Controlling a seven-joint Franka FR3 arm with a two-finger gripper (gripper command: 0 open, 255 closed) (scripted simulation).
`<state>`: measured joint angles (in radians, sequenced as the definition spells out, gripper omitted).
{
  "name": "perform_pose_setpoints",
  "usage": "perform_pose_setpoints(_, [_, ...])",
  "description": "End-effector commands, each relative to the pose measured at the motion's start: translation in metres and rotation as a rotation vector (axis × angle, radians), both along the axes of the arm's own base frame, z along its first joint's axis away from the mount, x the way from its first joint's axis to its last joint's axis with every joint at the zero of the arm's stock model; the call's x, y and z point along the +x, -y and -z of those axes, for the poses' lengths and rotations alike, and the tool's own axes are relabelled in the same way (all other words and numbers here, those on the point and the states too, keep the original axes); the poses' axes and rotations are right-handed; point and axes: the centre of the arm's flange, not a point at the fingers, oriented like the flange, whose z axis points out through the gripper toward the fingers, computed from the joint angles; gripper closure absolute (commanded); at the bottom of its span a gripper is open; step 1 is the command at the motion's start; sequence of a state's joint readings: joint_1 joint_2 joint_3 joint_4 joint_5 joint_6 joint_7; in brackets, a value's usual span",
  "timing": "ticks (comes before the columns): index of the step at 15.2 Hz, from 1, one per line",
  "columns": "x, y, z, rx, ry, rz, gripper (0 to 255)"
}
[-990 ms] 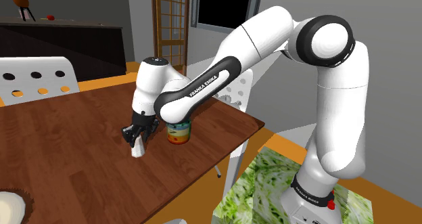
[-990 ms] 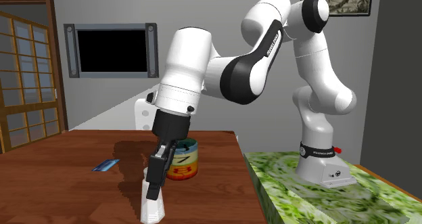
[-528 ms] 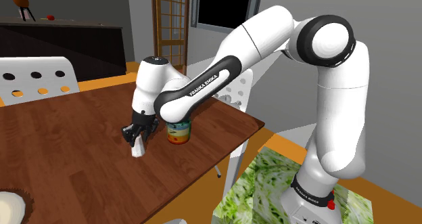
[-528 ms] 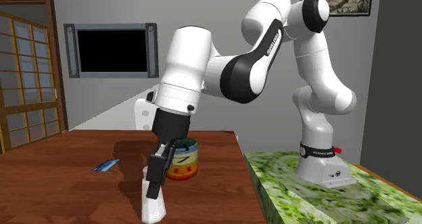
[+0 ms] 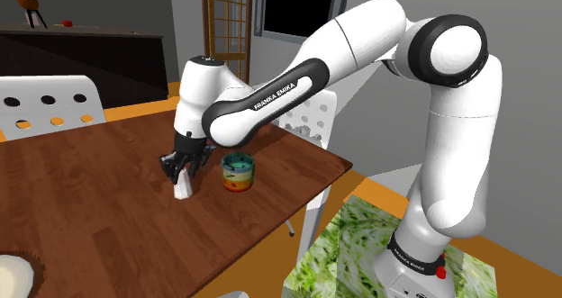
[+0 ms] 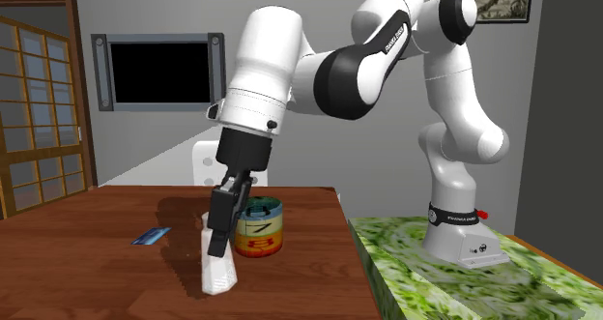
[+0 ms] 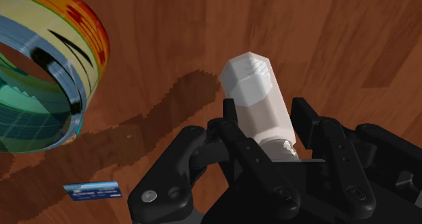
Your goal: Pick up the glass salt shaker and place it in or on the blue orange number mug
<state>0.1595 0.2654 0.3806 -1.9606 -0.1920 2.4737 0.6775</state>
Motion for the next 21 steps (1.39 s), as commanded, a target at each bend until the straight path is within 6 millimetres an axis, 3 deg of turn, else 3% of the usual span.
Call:
perform_pose_setpoints(1, [0.0, 0.0, -0.01, 0.0, 0.0, 0.0, 255])
perform_pose_setpoints(21, [0.0, 0.0, -0.116, 0.0, 0.0, 0.0, 255])
